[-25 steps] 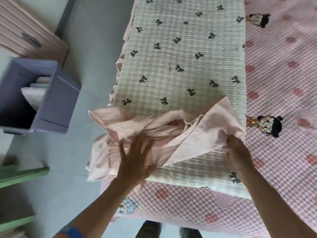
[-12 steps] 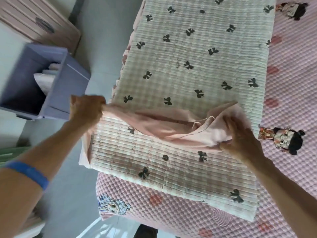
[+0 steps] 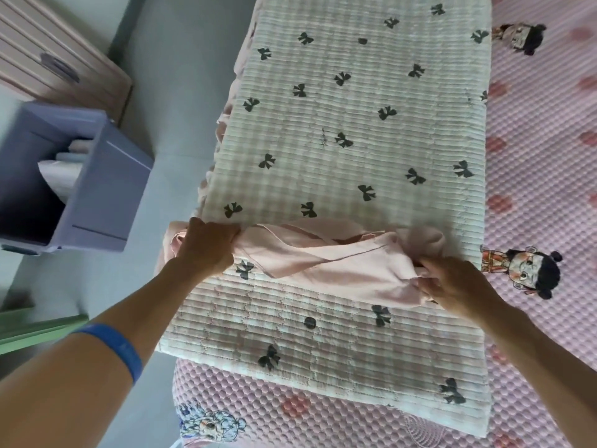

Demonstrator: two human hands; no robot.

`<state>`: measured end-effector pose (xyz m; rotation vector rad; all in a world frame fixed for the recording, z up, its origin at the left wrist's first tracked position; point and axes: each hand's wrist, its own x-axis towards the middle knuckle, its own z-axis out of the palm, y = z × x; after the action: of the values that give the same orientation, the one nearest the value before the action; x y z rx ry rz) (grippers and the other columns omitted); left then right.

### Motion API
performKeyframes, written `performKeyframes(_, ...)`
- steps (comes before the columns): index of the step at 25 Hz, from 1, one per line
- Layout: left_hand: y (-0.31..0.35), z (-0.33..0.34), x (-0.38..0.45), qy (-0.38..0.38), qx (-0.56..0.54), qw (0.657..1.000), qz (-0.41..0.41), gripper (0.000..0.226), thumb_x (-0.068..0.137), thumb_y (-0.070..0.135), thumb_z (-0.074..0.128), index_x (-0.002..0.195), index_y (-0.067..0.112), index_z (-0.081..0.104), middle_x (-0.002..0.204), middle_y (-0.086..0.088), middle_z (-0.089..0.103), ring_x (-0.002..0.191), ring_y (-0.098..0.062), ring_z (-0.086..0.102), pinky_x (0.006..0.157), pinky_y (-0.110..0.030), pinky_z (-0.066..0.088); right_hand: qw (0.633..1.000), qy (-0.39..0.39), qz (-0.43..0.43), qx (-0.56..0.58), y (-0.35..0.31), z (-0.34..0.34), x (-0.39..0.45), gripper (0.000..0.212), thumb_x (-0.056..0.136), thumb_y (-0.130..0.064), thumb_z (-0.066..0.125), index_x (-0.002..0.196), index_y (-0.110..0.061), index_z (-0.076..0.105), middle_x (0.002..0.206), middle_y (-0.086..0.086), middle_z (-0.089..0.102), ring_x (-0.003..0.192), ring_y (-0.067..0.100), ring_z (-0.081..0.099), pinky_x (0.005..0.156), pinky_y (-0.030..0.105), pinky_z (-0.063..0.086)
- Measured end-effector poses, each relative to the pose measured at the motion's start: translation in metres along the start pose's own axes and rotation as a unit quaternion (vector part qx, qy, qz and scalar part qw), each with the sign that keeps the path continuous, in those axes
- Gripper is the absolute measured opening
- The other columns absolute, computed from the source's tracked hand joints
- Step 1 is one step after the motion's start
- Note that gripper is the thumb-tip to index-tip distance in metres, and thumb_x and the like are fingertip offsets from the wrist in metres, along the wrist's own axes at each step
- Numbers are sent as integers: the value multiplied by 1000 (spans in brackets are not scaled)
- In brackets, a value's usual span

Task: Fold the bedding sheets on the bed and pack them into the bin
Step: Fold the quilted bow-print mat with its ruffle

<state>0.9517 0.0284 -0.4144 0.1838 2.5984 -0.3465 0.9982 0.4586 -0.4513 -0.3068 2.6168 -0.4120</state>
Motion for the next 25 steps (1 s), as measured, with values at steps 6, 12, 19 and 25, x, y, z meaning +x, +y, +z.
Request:
performKeyframes(6,-24,-57,31,-4,-193,981,2,38,95,11,40,116,27,66,122,-7,67,109,-32,59,95,-43,44,970,48,193,142,19,-47,-1,33,90,-50,63,101,-19,69,79,5,72,75,27,68,65,38,50)
performKeyframes(12,-14,-26,38,135,-87,984,-74,63,91,30,53,148,25,26,155,-14,25,141,-35,26,115,-62,13,944,275,184,3,-40,-33,10,56,91,-30,60,141,-12,42,145,16,43,128,41,42,101,59,37)
performKeyframes(19,-31,128,-123,59,-168,978,106,54,106,28,26,154,43,6,163,7,4,149,-36,15,104,-66,37,966,182,182,8,-70,69,-72,74,92,-60,34,156,-23,24,164,5,16,149,36,16,114,66,18)
performKeyframes(25,-10,63,-84,177,-144,973,-21,55,79,23,68,131,13,52,134,-19,50,118,-40,49,93,-61,45,964,197,174,-40,-33,21,-45,86,84,-36,67,155,-19,21,163,11,12,147,37,18,114,64,23)
